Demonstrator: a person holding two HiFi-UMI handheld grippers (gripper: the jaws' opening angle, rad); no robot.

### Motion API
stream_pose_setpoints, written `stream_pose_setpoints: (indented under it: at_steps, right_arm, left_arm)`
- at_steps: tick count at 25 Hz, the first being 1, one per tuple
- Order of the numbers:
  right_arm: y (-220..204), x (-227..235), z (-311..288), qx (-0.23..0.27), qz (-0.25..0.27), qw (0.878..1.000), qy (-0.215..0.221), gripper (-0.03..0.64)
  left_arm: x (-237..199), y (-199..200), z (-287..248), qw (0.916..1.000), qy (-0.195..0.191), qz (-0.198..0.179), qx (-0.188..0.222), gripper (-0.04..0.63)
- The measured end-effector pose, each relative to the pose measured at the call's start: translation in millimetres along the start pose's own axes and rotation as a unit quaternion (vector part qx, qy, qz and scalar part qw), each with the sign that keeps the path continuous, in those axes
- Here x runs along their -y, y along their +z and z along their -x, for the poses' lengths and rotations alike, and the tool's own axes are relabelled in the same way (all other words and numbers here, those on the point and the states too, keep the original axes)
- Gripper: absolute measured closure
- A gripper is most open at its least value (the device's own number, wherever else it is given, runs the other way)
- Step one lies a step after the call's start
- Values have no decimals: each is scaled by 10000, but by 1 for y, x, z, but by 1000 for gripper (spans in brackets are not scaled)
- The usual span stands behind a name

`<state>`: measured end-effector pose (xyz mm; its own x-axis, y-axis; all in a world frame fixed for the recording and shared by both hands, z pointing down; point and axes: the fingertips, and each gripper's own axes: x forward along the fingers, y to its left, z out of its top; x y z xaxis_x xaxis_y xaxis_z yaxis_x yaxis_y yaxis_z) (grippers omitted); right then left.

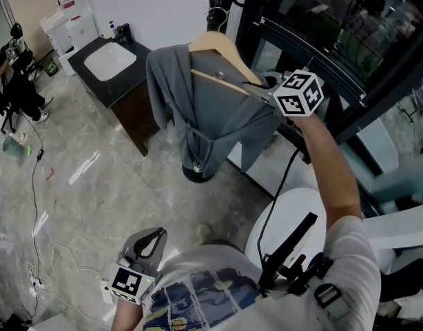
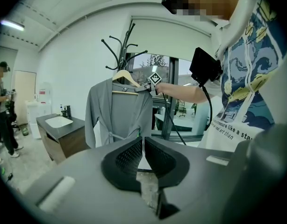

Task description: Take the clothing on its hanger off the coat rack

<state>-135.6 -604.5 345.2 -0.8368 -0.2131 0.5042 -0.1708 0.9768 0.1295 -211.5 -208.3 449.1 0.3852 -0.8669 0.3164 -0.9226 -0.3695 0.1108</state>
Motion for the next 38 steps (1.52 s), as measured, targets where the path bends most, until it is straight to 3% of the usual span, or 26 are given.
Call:
stream_pose_setpoints:
  at_steps: [3, 13, 24, 38]
  right_arm:
    - [9, -13, 15, 16, 86, 9999, -149, 603]
    - [21, -94, 59, 12, 303, 9989, -353, 603]
    - [11, -228, 88, 35, 339, 9992, -193, 603]
    - [-15, -363, 118, 242, 316, 9992, 65, 603]
  left_arm:
    - [0, -6, 16, 9999, 38, 136, 58, 574]
    - [13, -18, 71, 9996, -146, 22, 239, 574]
    - [27, -46, 151, 9993, -206, -101, 287, 574]
    - [69, -73, 191, 9980, -487, -245, 308, 574]
